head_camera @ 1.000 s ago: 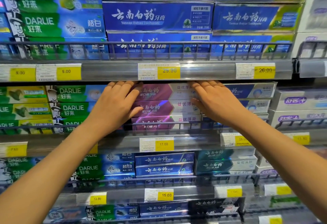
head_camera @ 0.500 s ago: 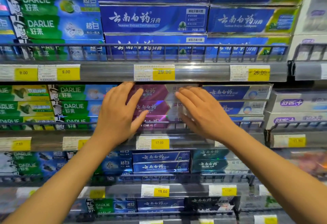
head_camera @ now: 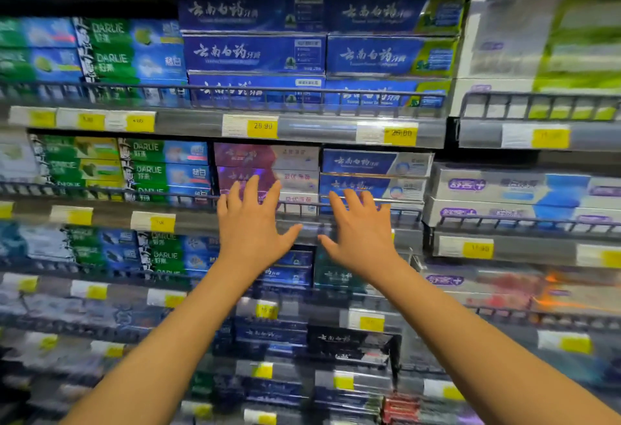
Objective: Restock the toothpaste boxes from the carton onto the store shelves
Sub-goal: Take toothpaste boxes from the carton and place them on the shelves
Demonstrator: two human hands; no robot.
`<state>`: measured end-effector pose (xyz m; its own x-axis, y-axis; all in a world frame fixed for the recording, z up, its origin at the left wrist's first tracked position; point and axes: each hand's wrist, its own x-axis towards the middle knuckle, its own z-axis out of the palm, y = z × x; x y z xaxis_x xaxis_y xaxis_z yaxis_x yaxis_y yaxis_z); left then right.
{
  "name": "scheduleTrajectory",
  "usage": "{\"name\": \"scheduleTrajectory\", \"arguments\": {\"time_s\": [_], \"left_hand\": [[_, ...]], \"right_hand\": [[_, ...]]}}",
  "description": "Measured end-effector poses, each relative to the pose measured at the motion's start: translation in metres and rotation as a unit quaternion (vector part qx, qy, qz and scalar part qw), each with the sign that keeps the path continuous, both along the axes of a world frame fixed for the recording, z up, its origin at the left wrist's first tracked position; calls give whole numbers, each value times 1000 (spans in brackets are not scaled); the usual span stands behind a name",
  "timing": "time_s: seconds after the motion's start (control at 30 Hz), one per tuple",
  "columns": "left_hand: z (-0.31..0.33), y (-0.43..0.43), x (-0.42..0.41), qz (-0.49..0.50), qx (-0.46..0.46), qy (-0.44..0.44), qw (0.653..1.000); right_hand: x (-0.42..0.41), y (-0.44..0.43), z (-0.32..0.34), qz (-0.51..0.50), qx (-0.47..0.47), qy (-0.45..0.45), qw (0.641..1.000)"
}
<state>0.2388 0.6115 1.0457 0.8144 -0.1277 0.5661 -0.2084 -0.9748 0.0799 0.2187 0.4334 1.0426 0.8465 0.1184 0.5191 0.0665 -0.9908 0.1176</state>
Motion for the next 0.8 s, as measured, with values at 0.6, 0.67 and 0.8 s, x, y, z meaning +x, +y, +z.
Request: {"name": "scheduleTrajectory", "arguments": {"time_s": [0.6, 0.67, 0.8], "left_hand": [[-27, -140, -177, 45, 63, 157, 985], [-31, -153, -201, 53, 64, 171, 982], [-38, -185, -251, 52, 47, 176, 982]], "right_hand": [[-173, -149, -24, -38, 72, 122, 989], [-199, -166, -29, -47, 75, 126, 988], [-252, -200, -38, -64, 84, 138, 985]]}}
